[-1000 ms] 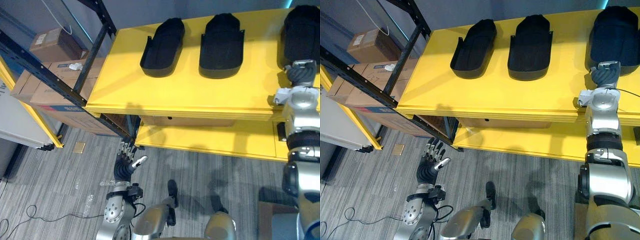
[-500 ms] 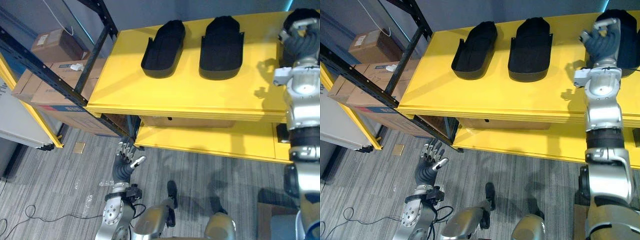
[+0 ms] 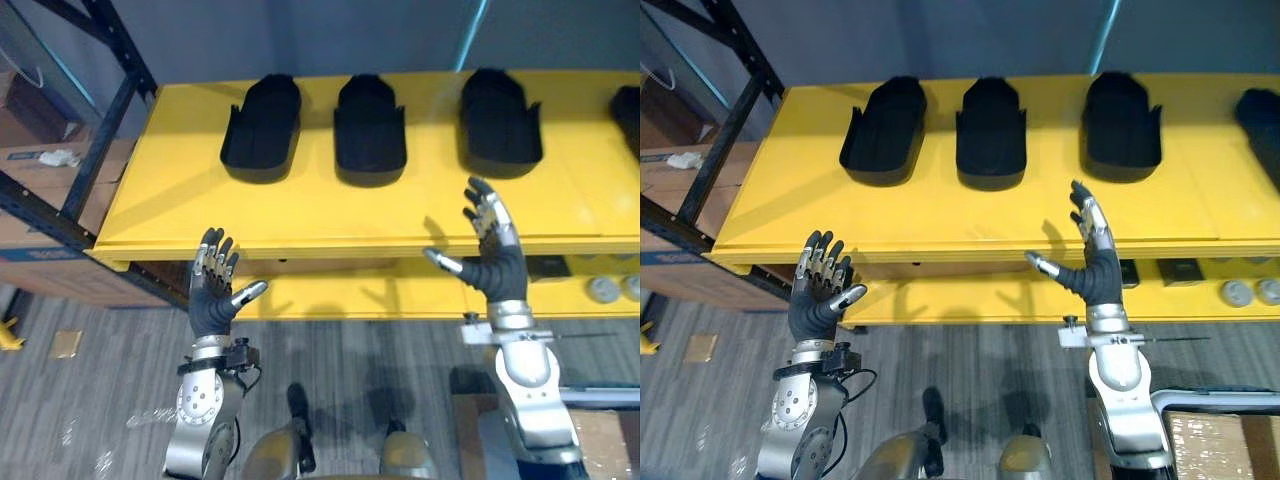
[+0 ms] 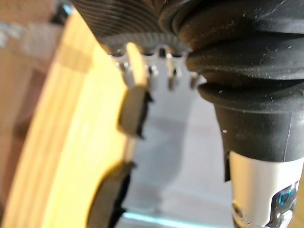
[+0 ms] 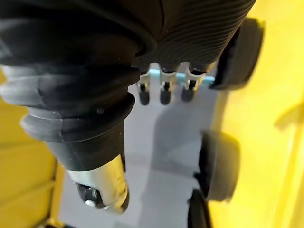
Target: Walk over and take plastic housings, then place them on the shelf
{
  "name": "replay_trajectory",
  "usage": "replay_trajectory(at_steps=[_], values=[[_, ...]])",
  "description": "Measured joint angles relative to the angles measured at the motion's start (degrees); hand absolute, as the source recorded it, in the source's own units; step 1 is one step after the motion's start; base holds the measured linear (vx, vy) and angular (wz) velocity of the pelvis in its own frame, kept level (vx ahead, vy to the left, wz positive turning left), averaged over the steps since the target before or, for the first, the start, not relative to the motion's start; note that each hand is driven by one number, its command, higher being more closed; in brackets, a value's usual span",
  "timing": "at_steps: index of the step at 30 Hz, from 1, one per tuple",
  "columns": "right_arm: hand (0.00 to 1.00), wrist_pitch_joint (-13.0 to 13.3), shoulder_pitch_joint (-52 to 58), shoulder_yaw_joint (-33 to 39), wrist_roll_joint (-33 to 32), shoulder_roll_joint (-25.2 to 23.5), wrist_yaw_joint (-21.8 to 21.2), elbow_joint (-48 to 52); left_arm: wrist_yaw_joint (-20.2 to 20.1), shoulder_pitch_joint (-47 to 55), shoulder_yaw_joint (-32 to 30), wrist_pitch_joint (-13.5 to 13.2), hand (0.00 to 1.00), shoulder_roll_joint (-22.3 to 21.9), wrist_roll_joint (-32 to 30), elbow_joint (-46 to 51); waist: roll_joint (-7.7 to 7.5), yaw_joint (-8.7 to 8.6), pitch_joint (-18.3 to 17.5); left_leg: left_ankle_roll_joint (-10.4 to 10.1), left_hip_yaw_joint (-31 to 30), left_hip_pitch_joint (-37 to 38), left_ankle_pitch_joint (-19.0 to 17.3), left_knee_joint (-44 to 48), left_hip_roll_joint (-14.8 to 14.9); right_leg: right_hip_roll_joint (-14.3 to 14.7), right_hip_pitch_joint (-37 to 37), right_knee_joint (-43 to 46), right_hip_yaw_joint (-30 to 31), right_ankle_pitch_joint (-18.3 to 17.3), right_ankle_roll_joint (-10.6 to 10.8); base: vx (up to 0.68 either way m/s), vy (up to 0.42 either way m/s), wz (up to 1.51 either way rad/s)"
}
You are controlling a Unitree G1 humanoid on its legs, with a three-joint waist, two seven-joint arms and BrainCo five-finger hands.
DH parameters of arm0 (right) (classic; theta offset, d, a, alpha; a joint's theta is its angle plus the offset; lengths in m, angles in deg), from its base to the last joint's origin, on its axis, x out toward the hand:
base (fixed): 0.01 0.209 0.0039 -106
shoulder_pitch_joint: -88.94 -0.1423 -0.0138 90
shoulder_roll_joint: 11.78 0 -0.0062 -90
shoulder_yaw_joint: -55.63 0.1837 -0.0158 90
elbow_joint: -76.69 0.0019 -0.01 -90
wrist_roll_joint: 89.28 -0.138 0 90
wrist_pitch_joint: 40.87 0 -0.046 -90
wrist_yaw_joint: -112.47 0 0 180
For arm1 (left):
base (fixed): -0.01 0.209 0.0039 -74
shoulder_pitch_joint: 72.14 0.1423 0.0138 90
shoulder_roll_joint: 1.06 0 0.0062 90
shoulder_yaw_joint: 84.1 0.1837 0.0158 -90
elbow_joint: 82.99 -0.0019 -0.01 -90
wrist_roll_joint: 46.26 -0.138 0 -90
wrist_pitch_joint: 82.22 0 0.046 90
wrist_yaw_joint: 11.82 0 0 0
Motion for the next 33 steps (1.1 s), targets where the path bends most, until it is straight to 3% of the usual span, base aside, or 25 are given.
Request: replay_trajectory(at_steps=[3,6,7,10,15,19,23,24,28,33], values=[[0.0,0.7,1.8,-0.2,-0.5,-0.6,0.9,-0.4,-0.2,0.2,0.0,0.3,0.0,-0.2,0.0,0.5,0.58,-0.01,-0.5,0.1,0.4,0.6,-0.4,-0.3,0.1,0.1,0.4,-0.8,0.2,0.1,-0.1,-0.04,0.013,-0.08],[0.0,2.9,2.6,-0.2,-0.4,-1.4,4.7,-0.7,-0.3,0.6,0.1,1.3,0.0,-0.6,-0.3,1.0,1.4,-0.11,-1.7,0.0,0.6,0.7,-0.3,-0.3,0.2,0.1,0.4,-1.3,0.3,0.0,-0.5,-0.02,0.018,-0.04],[0.0,4.2,2.6,-0.1,-0.6,-2.4,6.9,-1.2,-0.3,0.8,0.1,1.4,0.0,-0.6,-2.5,1.0,1.63,-0.17,-2.3,-0.3,0.8,0.7,-0.1,-0.3,0.3,0.3,0.3,-1.5,0.5,0.5,-0.5,0.01,0.012,-0.08],[0.0,5.0,2.6,0.3,-1.0,-3.4,9.5,-1.7,0.4,0.2,0.0,2.0,0.0,-0.4,-6.9,1.1,1.63,-0.25,-3.0,-0.1,1.7,0.8,0.1,-0.3,0.7,0.7,0.4,-2.4,1.4,1.4,-0.6,0.01,0.008,-0.14],[0.0,5.1,2.6,0.4,-0.8,-3.5,9.3,-2.1,4.3,-5.1,-1.8,6.0,0.0,1.4,-16.4,-0.6,1.59,-1.54,-3.0,-0.3,3.3,1.6,0.0,-0.4,1.0,0.8,0.3,-3.2,3.1,2.3,-0.7,-0.01,0.022,-0.19],[0.0,5.1,2.8,0.6,-1.0,-3.5,8.9,-4.0,9.4,-10.2,-5.8,11.1,0.0,6.0,-29.2,-6.8,1.71,-2.98,-4.2,-0.3,4.0,1.8,-0.1,-0.4,1.4,1.0,-0.1,-3.2,4.3,2.0,-1.1,-0.02,0.014,-0.13],[0.0,5.1,3.0,1.6,-2.9,-3.3,8.0,-5.2,11.0,-14.9,-6.3,15.6,0.0,11.9,-38.9,-15.5,2.16,-3.13,-4.7,-0.4,5.1,1.8,0.0,-0.4,1.8,1.4,-0.7,-3.1,5.0,2.2,-1.4,-0.01,0.007,-0.14],[0.0,5.1,3.2,1.5,-3.8,-2.8,7.1,-5.6,11.0,-17.6,-6.3,17.3,0.0,15.2,-41.3,-20.9,2.34,-3.13,-4.9,-0.5,5.5,1.7,0.0,-0.4,2.1,1.7,-1.2,-3.0,5.8,2.4,-1.6,0.0,0.003,-0.19],[0.0,5.1,4.3,1.3,-4.6,-2.0,3.4,-5.6,10.6,-23.7,-6.2,19.7,0.0,20.3,-44.0,-29.4,2.38,-3.96,-4.9,-0.5,5.8,1.6,0.0,-0.4,2.2,1.7,-1.7,-2.8,6.2,2.4,-1.6,0.02,0.008,-0.07],[0.0,4.8,4.8,-1.3,-6.8,0.1,0.1,-5.7,9.9,-28.5,-5.5,20.5,0.0,26.4,-45.3,-37.7,2.57,-5.04,-5.1,-0.5,7.0,1.2,0.0,-0.4,2.6,2.1,-3.2,-2.3,7.7,2.5,-1.6,0.02,0.007,-0.14]])
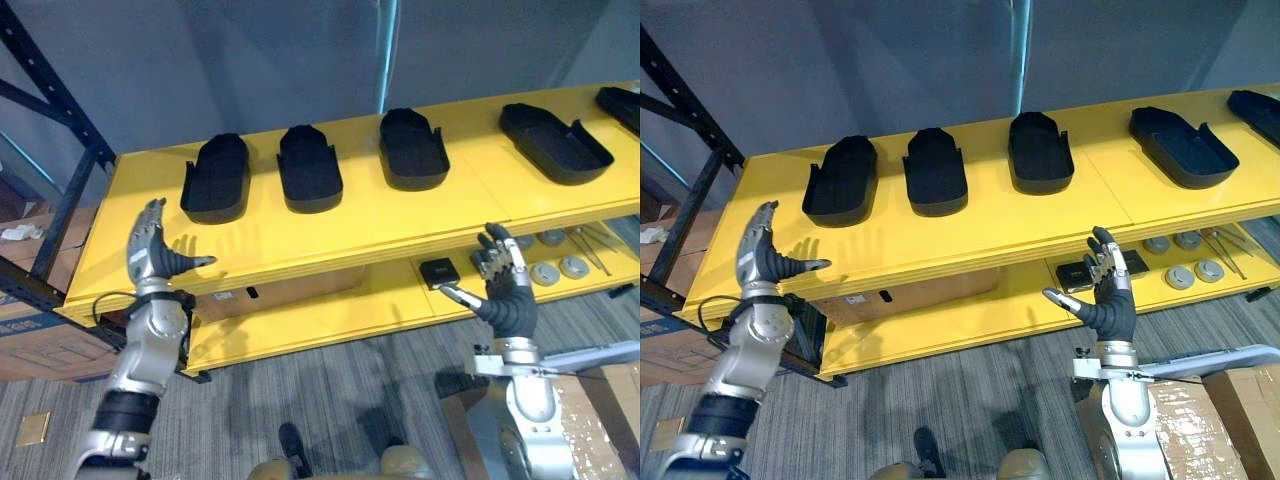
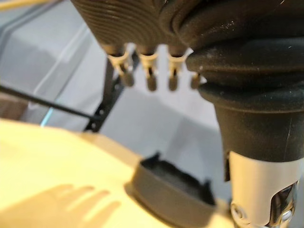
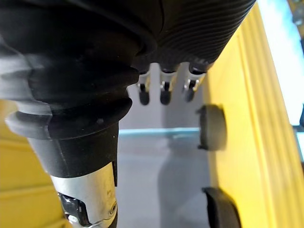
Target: Walk over and take plastic housings, then place them on the shelf
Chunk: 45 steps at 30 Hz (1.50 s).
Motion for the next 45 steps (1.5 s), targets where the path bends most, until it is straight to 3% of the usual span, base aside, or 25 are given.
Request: replay_trajectory(at_steps=[7,12,15,23,25,27,31,32,33,34,45], values=[[0.0,-2.6,0.3,-5.6,-1.9,2.3,-3.5,-2.1,-2.0,-5.9,4.8,-0.4,0.0,3.9,-0.2,-5.8,1.02,-1.03,0.7,0.3,1.6,-2.5,0.3,1.2,0.2,0.2,-4.7,3.4,2.6,0.3,0.5,0.01,0.003,-0.11],[0.0,-2.6,-5.8,-6.3,-4.2,4.7,-3.5,-2.2,-1.8,-16.6,6.6,-1.9,0.0,7.0,0.5,-6.8,1.52,-1.56,11.2,1.2,1.6,-10.6,-4.7,14.3,2.0,0.0,-12.0,12.5,4.6,-2.4,0.2,-0.14,-0.012,-0.07],[0.0,-2.9,-7.1,-7.8,-4.2,6.8,-3.4,-2.2,-1.6,-19.1,6.8,-2.8,0.0,9.0,2.4,-6.6,2.27,-2.42,14.1,1.4,1.9,-13.8,-5.0,15.4,2.1,-0.1,-16.5,15.6,6.0,-3.0,0.3,-0.16,0.02,-0.06],[0.0,-3.6,-3.9,-12.5,-5.9,6.5,-4.6,3.1,-2.0,-22.1,7.0,-3.0,0.0,9.7,10.2,-6.1,2.35,-2.59,15.1,1.5,6.2,-15.9,-5.0,16.4,2.4,-1.1,-21.2,19.3,8.1,-3.9,0.9,0.01,0.021,-0.07],[0.0,-3.5,-3.9,-12.5,-5.8,6.4,-4.6,4.7,-2.1,-25.2,6.8,-2.0,0.0,9.8,12.3,-6.1,2.36,-2.31,15.1,2.0,6.2,-17.5,-5.4,17.8,2.5,-1.3,-23.0,21.1,8.1,-4.5,1.2,0.09,-0.025,0.08],[0.0,-3.2,-2.9,-12.5,-5.9,6.1,-4.6,5.7,-3.4,-28.3,6.7,2.1,0.0,9.8,14.5,-7.9,2.35,-2.25,15.1,1.4,6.4,-18.4,-7.7,21.9,3.9,-1.1,-23.5,24.6,8.3,-6.4,1.1,0.16,-0.067,-0.03],[0.0,-3.2,-2.0,-13.0,-5.9,5.7,-4.6,5.7,-3.5,-29.4,6.2,3.7,0.0,9.8,14.5,-9.5,2.36,-2.15,15.1,1.4,7.1,-18.5,-8.7,23.0,4.5,-1.0,-23.8,25.4,8.4,-7.4,0.8,0.04,-0.027,-0.05],[0.0,-3.2,-1.9,-13.6,-5.8,4.7,-4.5,5.7,-5.8,-30.4,6.0,7.7,0.0,9.8,14.5,-11.9,2.35,-1.87,15.1,1.5,7.5,-18.7,-9.1,23.7,4.8,-0.9,-24.0,25.4,8.8,-7.3,0.9,0.08,0.017,-0.08],[0.0,-3.2,-1.9,-13.7,-5.8,4.6,-4.5,5.7,-6.3,-30.6,5.9,8.6,0.0,9.8,14.5,-12.6,2.35,-1.77,15.1,1.8,7.4,-19.1,-9.2,24.5,5.0,-0.9,-24.0,25.6,8.7,-7.3,1.0,0.1,0.017,-0.05],[0.0,-3.2,-1.9,-14.1,-5.8,4.6,-4.4,5.7,-6.5,-30.7,5.9,8.8,1.0,9.8,14.5,-12.8,2.35,-1.69,15.1,1.8,7.4,-19.2,-9.2,24.9,5.2,-0.8,-24.0,25.8,8.7,-7.3,1.0,0.07,0.007,0.05],[0.0,-3.3,-1.8,-14.8,-5.9,3.7,-3.3,5.6,-12.7,-30.9,3.9,11.9,1.0,9.8,14.0,-15.7,2.35,-1.07,15.1,1.8,7.7,-19.3,-10.1,25.6,5.5,-1.5,-23.6,26.2,7.7,-7.7,0.9,0.0,0.006,0.05]])
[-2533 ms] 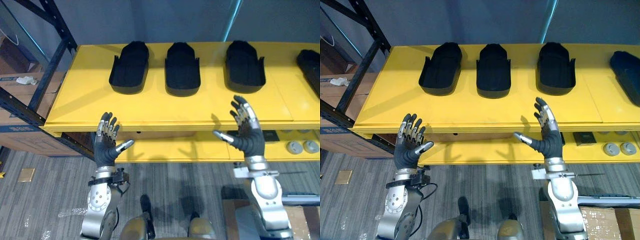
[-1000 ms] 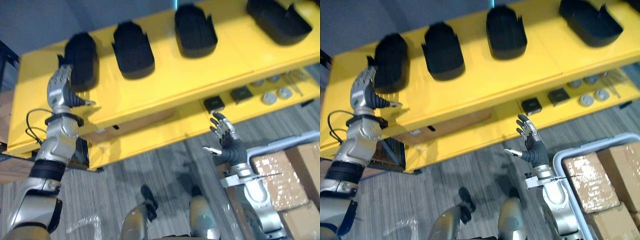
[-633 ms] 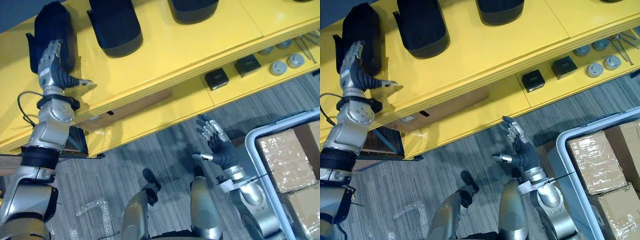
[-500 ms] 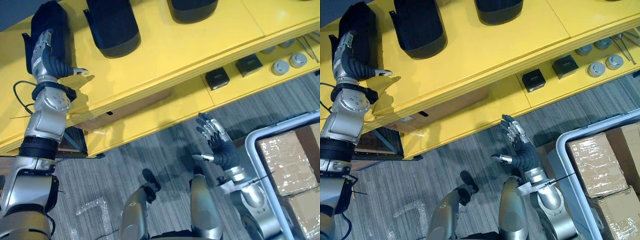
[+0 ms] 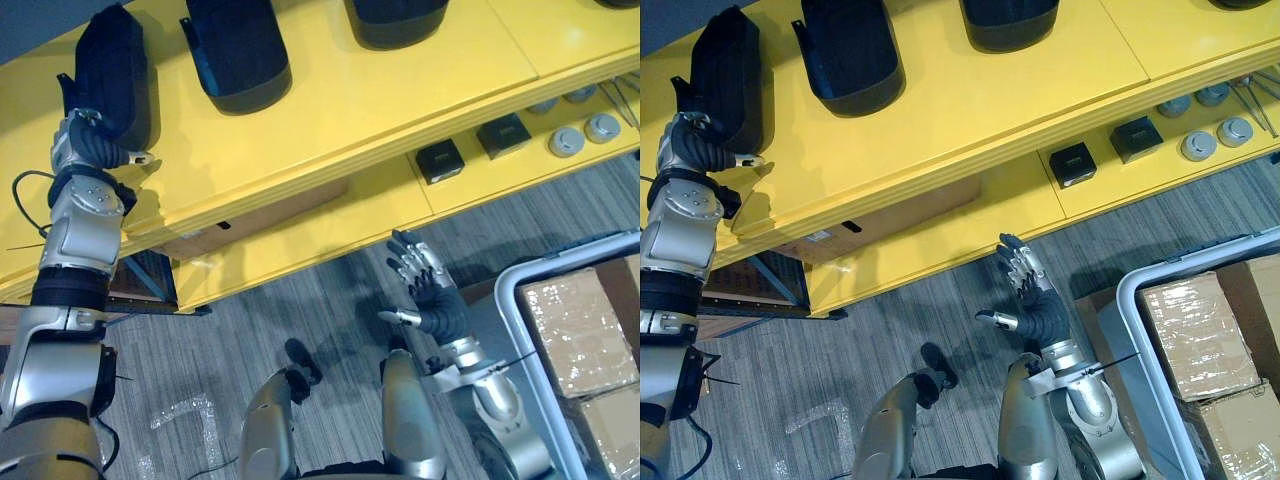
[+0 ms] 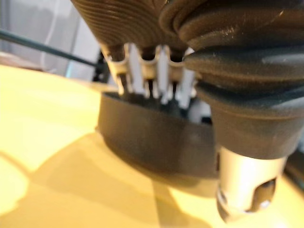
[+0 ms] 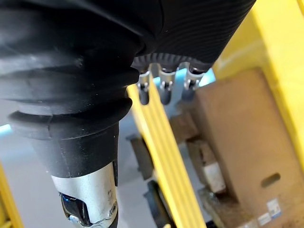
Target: Walk over and take plastic housings, then place them on the shelf
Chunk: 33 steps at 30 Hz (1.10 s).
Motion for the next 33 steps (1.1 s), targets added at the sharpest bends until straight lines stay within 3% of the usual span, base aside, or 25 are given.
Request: replay_trajectory(at_steps=[4,21,23,25,33], values=[[0.0,0.0,-0.1,0.0,0.0,0.0,-0.1,0.0,-2.0,0.1,0.0,-0.9,1.0,0.0,0.0,-0.1,-0.02,-0.05,0.0,0.0,0.4,-0.1,0.0,0.2,0.0,-0.2,0.0,-0.1,0.0,0.0,0.1,0.01,0.007,0.0],[0.0,0.0,-1.5,0.2,-2.1,1.1,-1.4,0.0,-1.8,2.3,-0.1,-1.8,1.0,0.0,0.0,-1.9,-0.33,0.05,-0.9,0.2,0.4,-1.4,-1.5,3.8,1.2,0.1,-1.3,2.8,0.5,-1.3,0.1,0.01,0.0,0.0],[0.0,0.0,-1.4,0.2,-2.2,1.1,-1.5,0.0,-1.7,2.9,-0.1,-2.9,1.0,0.0,-0.8,-2.2,-0.51,0.04,-2.4,0.2,0.5,-1.9,-1.5,3.9,1.2,0.1,-1.9,2.9,0.6,-1.3,0.1,0.02,0.003,0.0],[0.0,0.0,-1.3,0.2,-2.2,1.2,-1.5,0.0,-1.3,3.6,-0.1,-6.3,1.0,0.0,-3.1,-2.2,-0.79,0.05,-3.5,0.2,0.5,-2.0,-1.5,3.9,1.2,0.1,-2.0,2.9,0.6,-1.3,0.1,0.04,0.005,0.01],[0.0,0.6,0.7,0.2,-3.0,2.6,-2.8,-0.3,4.9,5.9,0.2,-15.3,1.0,0.7,-7.1,0.0,-0.82,0.02,-3.6,0.2,0.6,-1.8,-1.5,4.0,1.1,0.0,-1.9,3.1,0.8,-1.2,0.2,0.01,0.002,0.0]])
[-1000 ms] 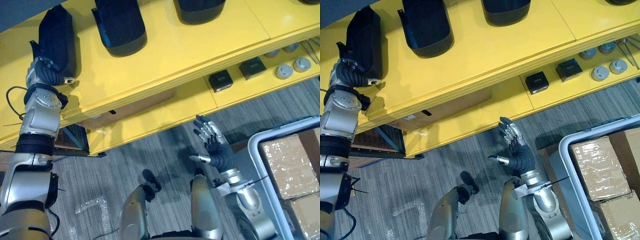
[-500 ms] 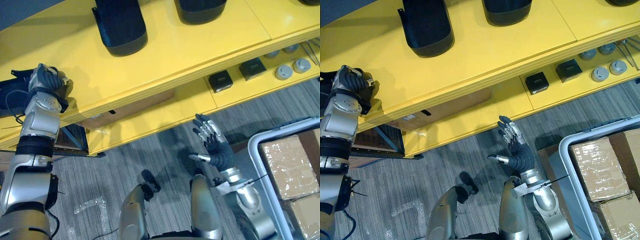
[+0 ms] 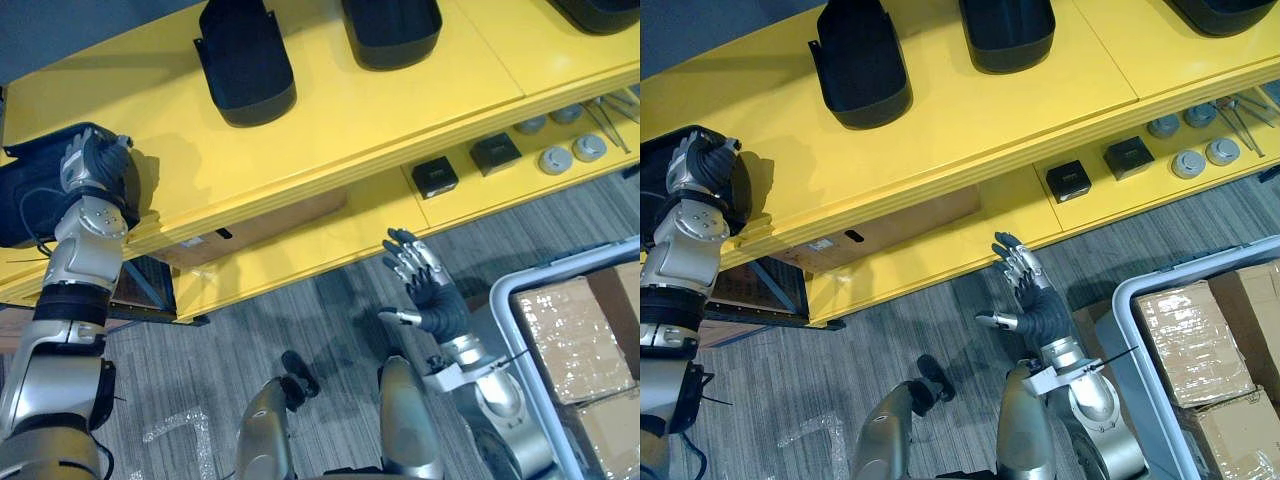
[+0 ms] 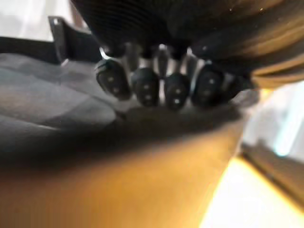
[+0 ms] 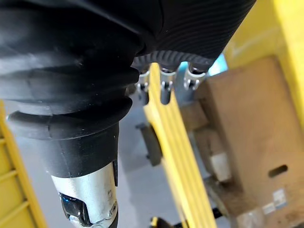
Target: Walk over and take plastic housings, then place them on the shelf
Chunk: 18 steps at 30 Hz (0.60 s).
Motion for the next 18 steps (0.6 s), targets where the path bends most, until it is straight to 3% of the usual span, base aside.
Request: replay_trajectory(at_steps=[3,7,11,12,16,18], values=[[0.0,0.4,0.9,0.1,-0.9,0.4,-0.5,-0.2,1.4,2.5,0.9,-2.4,1.0,2.8,-0.6,2.1,0.0,-0.04,0.0,0.0,0.7,0.7,0.0,-0.1,0.0,0.0,0.1,0.1,0.6,0.0,0.0,0.03,0.007,-0.1],[0.0,0.7,1.4,0.4,-1.5,1.2,-1.1,-1.0,2.2,3.1,2.3,-3.5,1.0,4.9,-4.1,4.2,0.0,-0.02,0.0,0.0,0.7,0.7,0.0,-0.1,0.0,0.0,0.1,0.2,0.6,0.0,0.0,0.01,0.0,-0.01],[0.0,0.7,1.5,0.4,-1.5,1.4,-1.1,-2.3,2.1,3.1,2.6,-3.2,1.0,5.3,-4.1,4.9,0.0,-0.05,0.0,0.0,0.6,0.7,0.0,0.0,-0.1,-0.1,0.2,0.2,0.6,0.1,0.1,0.0,0.0,0.0],[0.0,0.7,1.5,0.4,-1.5,1.4,-1.1,-2.5,2.1,3.1,2.7,-2.9,0.0,5.3,-4.1,4.9,0.01,-0.05,0.0,0.0,0.6,0.7,0.0,0.0,-0.1,-0.1,0.2,0.1,0.6,0.1,0.1,0.0,0.0,0.0],[0.0,0.7,1.8,0.3,-1.6,1.4,-1.1,-2.7,1.4,3.1,2.8,0.1,0.0,5.3,-4.4,4.8,0.01,-0.09,0.0,0.0,0.6,0.5,-0.1,0.0,-0.1,-0.1,0.1,-0.1,0.5,0.1,0.2,0.0,0.0,0.0],[0.0,0.7,1.8,0.3,-1.6,1.4,-1.1,-2.7,1.3,3.0,3.5,0.5,0.0,5.3,-4.6,4.8,0.03,-0.17,0.0,0.2,0.4,-0.1,-0.2,0.6,0.2,0.0,0.0,-0.2,0.4,0.2,0.2,0.0,0.0,0.0]])
